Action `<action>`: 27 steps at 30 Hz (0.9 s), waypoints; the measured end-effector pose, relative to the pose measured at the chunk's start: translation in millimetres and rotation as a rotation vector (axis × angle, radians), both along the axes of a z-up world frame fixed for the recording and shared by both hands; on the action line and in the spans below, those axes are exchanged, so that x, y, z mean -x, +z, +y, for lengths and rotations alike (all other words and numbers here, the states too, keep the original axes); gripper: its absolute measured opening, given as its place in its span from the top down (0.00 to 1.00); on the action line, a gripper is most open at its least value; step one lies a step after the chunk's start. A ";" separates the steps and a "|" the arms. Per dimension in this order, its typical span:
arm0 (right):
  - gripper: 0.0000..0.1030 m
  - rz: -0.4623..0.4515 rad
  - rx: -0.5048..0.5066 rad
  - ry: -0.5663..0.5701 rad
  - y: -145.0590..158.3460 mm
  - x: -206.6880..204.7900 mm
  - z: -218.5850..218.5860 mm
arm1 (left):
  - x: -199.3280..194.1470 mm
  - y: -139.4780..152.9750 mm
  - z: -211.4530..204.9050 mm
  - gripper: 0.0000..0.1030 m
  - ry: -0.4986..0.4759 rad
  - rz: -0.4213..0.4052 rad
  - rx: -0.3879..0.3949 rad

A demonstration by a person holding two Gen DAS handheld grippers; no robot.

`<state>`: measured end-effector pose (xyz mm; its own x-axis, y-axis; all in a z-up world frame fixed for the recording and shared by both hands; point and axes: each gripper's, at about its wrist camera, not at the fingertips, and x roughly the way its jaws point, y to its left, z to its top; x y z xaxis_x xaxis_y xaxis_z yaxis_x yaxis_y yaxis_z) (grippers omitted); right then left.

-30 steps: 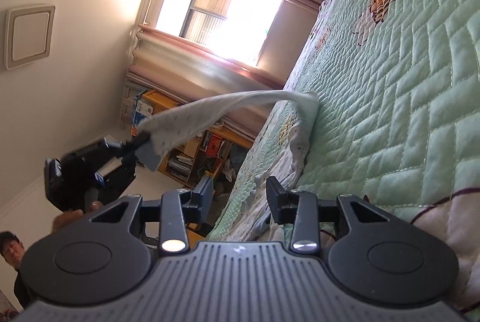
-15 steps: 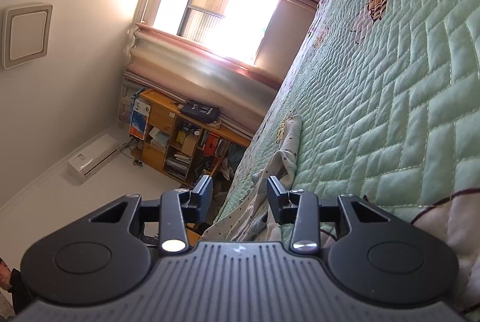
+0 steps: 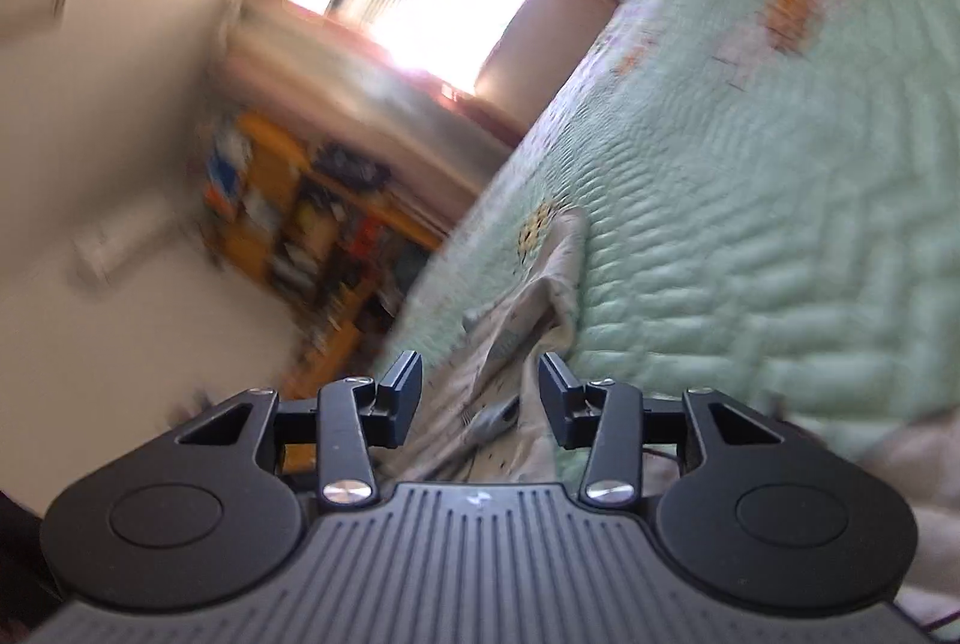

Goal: Fold clothes

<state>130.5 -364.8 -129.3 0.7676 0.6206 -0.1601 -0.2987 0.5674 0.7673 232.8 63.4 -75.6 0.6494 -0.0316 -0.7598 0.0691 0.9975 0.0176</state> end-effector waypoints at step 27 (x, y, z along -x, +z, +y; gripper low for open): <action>0.42 -0.024 -0.151 0.205 -16.2 -62.3 106.0 | 32.9 55.8 -7.4 0.92 -0.014 -0.101 -0.071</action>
<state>192.7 -258.8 -145.5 0.6258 0.7791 -0.0370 -0.4150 0.3727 0.8300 199.9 56.0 -19.8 0.7223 0.0109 -0.6915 0.0769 0.9924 0.0960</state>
